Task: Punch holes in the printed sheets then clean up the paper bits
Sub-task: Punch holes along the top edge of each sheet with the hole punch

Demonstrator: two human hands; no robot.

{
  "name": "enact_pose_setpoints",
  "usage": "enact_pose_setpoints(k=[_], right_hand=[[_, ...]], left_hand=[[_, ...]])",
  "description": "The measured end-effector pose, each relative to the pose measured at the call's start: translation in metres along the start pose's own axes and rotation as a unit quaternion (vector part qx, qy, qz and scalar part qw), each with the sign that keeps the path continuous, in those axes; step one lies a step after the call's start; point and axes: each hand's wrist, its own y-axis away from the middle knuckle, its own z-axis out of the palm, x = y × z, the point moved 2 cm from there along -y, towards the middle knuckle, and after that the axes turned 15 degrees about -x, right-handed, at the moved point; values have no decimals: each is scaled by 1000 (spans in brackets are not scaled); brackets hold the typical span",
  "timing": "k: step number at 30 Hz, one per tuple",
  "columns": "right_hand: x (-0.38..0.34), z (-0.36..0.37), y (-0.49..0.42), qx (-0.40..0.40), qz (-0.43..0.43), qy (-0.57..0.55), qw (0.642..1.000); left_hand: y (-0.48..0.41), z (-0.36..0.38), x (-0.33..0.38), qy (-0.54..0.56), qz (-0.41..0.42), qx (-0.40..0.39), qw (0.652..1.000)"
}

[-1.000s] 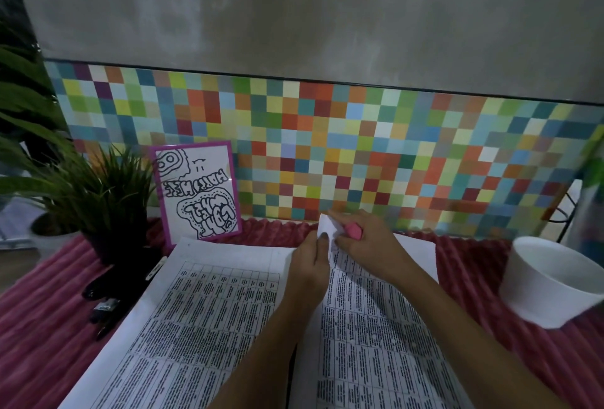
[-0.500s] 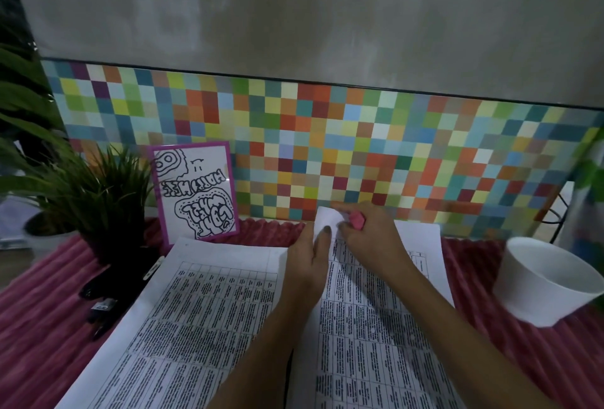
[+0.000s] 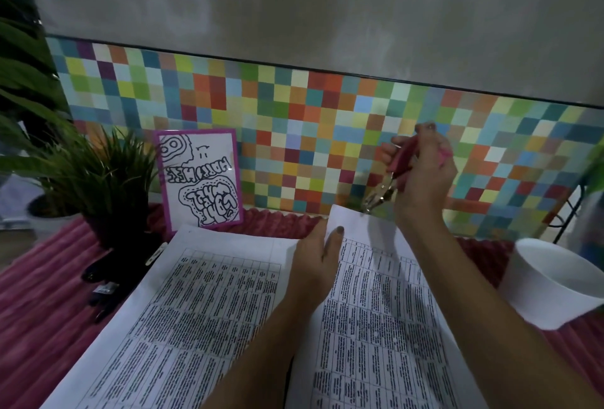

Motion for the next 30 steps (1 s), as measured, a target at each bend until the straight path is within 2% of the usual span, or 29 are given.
enact_pose_setpoints(k=[11, 16, 24, 30], right_hand=[[11, 24, 3, -82, -7, -66, 994], [15, 32, 6, -120, -13, -27, 992], [18, 36, 5, -123, -52, 26, 991], [19, 36, 2, -137, -15, 26, 990]], left_hand=[[-1, 0, 7, -36, 7, 8, 999], [-1, 0, 8, -57, -6, 21, 998], [-1, 0, 11, -55, -17, 23, 998], [-1, -2, 18, -36, -13, 20, 999]])
